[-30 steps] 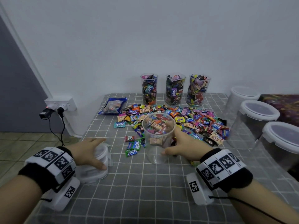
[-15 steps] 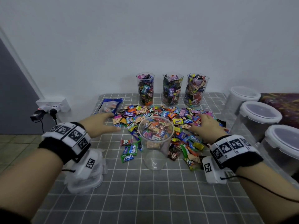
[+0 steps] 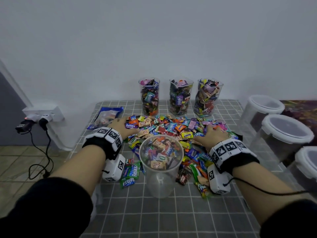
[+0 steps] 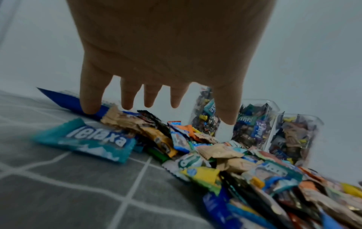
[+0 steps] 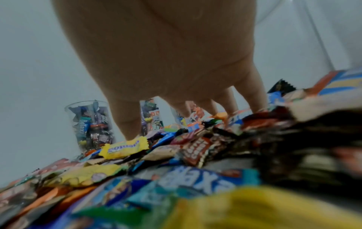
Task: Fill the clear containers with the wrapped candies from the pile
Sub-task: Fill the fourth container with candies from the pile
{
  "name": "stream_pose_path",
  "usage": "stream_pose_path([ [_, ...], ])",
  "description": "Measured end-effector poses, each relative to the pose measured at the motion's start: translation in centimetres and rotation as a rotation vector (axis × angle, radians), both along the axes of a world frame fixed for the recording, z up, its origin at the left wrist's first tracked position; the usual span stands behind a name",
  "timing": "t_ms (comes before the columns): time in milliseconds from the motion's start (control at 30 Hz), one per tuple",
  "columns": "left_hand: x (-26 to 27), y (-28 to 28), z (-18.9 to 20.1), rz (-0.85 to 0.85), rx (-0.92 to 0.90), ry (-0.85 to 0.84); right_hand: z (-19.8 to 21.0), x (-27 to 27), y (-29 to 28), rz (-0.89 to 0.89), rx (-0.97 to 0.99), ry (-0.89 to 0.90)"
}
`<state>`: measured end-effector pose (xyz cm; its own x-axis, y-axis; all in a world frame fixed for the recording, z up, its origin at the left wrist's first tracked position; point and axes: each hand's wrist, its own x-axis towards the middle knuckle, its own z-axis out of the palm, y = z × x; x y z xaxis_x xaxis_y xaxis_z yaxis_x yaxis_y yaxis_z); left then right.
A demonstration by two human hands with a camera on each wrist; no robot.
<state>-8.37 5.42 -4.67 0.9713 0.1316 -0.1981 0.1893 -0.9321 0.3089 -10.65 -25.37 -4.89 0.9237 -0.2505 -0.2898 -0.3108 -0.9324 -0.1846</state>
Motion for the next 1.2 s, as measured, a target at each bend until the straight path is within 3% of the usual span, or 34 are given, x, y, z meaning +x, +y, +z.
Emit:
stream_pose_path([
  [333,0.3,-3.0,0.0,-0.193,0.148,0.247,0.7,1.2,3.8,0.365,0.042,0.158],
  [500,-1.2,-3.3,0.6,-0.341,0.13,0.253,1.1,0.4,3.9,0.458,-0.009,0.208],
  [600,-2.5,-3.5,1.4,-0.374,0.1,0.252,2.1,-0.7,3.8,0.525,0.089,0.223],
  [733,-3.5,-3.3,2.4,-0.362,0.123,0.241,4.2,-1.8,3.2,0.499,0.226,0.236],
  [833,-4.3,-3.2,3.1,-0.302,0.244,0.18,5.1,-2.2,3.0,0.448,0.081,0.112],
  [900,-4.1,-3.0,2.2,-0.261,0.306,0.124,5.1,-2.5,3.1,0.441,-0.065,0.031],
  [967,-4.0,-3.3,1.0,-0.26,0.254,0.118,4.6,-2.8,3.1,0.443,-0.114,0.022],
  [1100,-2.8,-4.1,-3.2,-0.252,0.21,0.199,2.7,-3.3,3.1,0.479,-0.012,0.182],
  [1200,-1.3,-3.8,-6.1,-0.255,0.249,0.192,1.8,-3.8,3.5,0.53,-0.05,0.259],
])
